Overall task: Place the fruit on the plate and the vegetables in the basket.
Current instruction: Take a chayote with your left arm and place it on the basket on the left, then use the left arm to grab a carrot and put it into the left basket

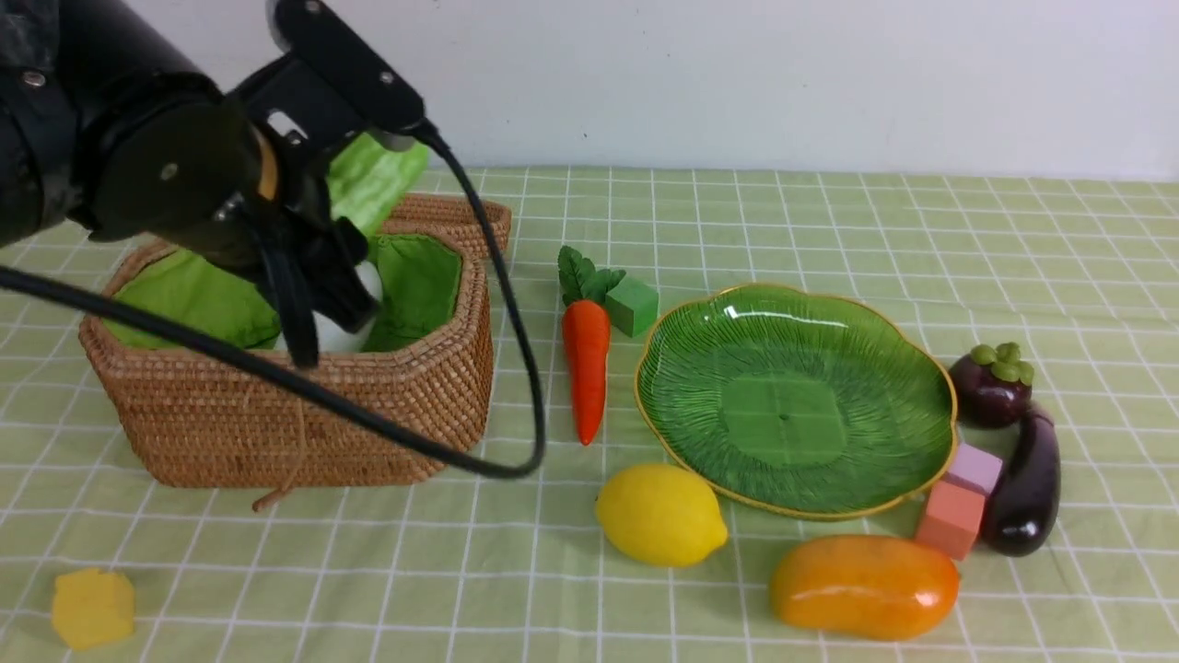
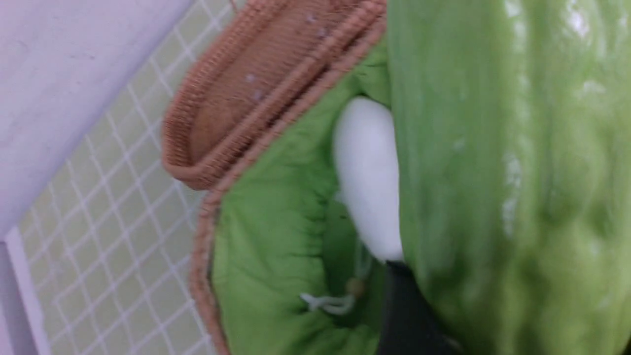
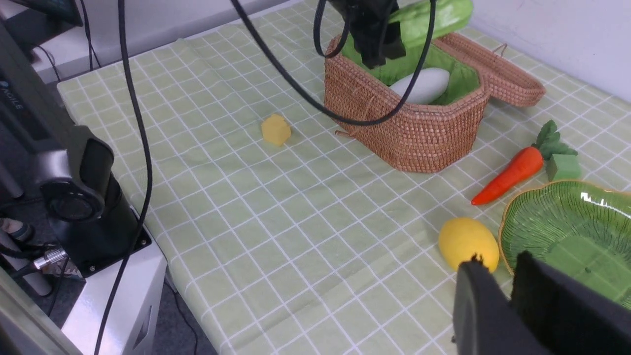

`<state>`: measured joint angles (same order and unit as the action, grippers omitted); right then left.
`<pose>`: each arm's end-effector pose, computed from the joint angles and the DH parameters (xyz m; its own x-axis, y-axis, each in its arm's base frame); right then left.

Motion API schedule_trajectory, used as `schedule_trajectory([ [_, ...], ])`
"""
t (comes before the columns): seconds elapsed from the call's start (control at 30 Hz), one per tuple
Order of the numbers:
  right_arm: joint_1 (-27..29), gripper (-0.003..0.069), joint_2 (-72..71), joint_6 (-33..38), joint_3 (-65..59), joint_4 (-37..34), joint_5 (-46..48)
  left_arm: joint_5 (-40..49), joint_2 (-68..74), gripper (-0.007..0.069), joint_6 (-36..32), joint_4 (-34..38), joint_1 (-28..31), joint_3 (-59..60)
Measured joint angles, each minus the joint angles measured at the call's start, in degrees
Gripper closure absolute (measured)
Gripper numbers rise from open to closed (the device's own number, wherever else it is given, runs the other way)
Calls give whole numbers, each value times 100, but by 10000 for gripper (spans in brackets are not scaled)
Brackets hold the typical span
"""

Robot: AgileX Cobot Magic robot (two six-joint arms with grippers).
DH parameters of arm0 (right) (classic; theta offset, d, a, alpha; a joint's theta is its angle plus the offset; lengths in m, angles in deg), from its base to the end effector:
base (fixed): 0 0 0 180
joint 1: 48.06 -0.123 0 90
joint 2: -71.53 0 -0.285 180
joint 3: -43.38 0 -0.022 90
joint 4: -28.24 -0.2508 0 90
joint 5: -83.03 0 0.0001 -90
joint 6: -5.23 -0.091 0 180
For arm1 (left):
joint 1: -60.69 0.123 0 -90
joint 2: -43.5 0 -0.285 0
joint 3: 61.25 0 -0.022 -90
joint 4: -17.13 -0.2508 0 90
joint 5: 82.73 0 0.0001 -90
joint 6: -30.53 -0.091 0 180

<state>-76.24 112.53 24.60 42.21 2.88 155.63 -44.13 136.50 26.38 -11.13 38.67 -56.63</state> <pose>-0.0058 0.0391 0.4780 -0.1889 -0.3041 -0.9337 -0.8154 0.5785 -0.0235 0.3162 -0.0989 0.3371 -0.4897 0.6649 -0.5640 0.4250 0.7469 0.5115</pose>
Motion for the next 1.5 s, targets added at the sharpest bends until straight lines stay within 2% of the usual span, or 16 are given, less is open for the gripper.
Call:
schedule_trajectory([
  [0.17, 0, 536, 0, 0, 0, 0, 0, -621, 445, 231, -553, -59, 675, 0],
  [0.33, 0, 533, 0, 0, 0, 42, 0, -642, 568, 223, -614, -60, 861, 11],
  [0.43, 0, 533, 0, 0, 0, 121, 0, -678, 568, 172, -614, -65, 862, 11],
  [0.47, 0, 533, 0, 0, 0, 200, 0, -693, 568, 98, -614, -65, 862, 11],
  [0.6, 0, 531, 0, -99, 0, 415, -6, -601, 568, 4, -618, -65, 862, 11],
  [0.77, 0, 531, 0, -400, 0, 786, -130, -512, 562, -11, -498, -55, 862, 11],
  [0.87, 0, 531, 0, -505, 0, 934, -131, -474, 424, 29, -182, 104, 850, 11],
  [1.0, 0, 530, 0, -545, 0, 976, -136, -385, 175, 126, 238, 574, 704, 11],
  [1.07, 0, 530, 0, -550, 0, 987, -136, -229, -45, 270, 611, 1131, 361, 11],
  [1.13, 0, 530, 0, -556, 0, 987, -136, -43, -130, 368, 831, 1538, 46, 11],
  [1.17, 0, 530, 0, -556, 0, 987, -136, 209, -173, 470, 996, 1898, -227, 5],
  [1.23, 0, 530, 0, -560, 0, 992, -136, 535, -165, 587, 1176, 2338, -666, 5],
  [1.27, 0, 530, 0, -560, 0, 1006, -136, 667, -145, 620, 1260, 2506, -863, 5],
  [1.37, 0, 529, 0, -560, 0, 1006, -136, 874, 72, 638, 1588, 2881, -1542, 5],
  [1.5, 0, 527, 0, -560, 0, 1006, -136, 960, 605, 624, 1927, 2898, -1851, -206],
])
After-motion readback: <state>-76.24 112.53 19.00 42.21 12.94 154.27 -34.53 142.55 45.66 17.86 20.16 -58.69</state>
